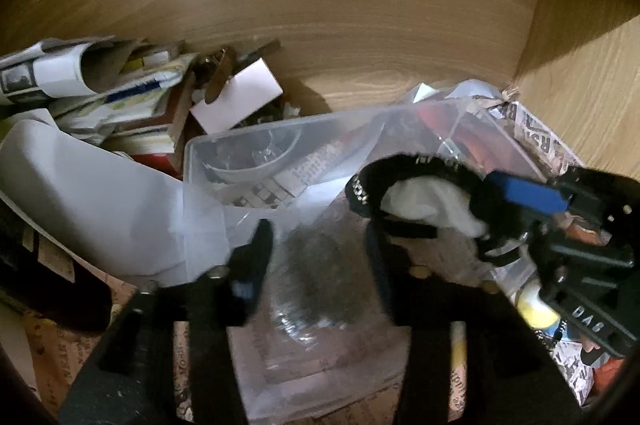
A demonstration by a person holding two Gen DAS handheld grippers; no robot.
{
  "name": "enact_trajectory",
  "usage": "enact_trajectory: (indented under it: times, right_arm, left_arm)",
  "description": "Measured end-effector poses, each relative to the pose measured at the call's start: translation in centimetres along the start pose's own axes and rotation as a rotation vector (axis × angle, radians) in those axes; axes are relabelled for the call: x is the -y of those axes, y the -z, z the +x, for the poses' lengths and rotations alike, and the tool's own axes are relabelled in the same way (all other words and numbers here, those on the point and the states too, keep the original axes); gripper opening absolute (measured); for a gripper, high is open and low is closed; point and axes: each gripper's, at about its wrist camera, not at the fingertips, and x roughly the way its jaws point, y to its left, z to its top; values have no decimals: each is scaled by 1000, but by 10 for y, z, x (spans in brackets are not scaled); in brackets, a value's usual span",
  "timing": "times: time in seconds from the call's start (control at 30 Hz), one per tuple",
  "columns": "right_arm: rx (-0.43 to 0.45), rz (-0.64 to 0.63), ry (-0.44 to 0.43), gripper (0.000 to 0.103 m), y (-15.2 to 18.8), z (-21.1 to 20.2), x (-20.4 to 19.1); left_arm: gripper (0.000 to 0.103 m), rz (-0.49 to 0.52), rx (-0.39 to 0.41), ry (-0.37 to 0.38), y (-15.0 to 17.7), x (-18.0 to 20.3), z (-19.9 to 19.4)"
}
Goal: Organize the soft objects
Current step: 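Lower the sock into the clear box with the left tool while the right tool drops the hat in, then grasp the yellow sponge with the left tool while the right tool grasps the yellow tennis ball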
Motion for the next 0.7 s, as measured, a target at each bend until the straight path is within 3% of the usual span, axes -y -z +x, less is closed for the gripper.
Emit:
enact_trajectory:
  times: [0.1, 0.17, 0.23, 0.43, 0.5, 0.7]
  right_arm:
    - [-14, 6, -16, 19, 2, -2, 1]
    - [-9, 15, -20, 26, 2, -7, 2]
    - [18, 26, -14, 43, 3, -15, 2]
    - [115, 52, 5, 68, 2, -51, 3]
    - [140, 58, 14, 74, 3, -62, 4]
    - [163, 80, 41, 81, 22, -84, 8]
  left_arm:
    - [62, 6, 34, -5, 0, 1, -11]
    - [65, 7, 53, 0, 0, 1, -19]
    - [70, 0, 79, 5, 0, -1, -30]
    - [93, 2, 158, -9, 4, -4, -66]
    - [99, 2, 179, -9, 8, -2, -75]
    - [101, 6, 172, 9, 25, 5, -88]
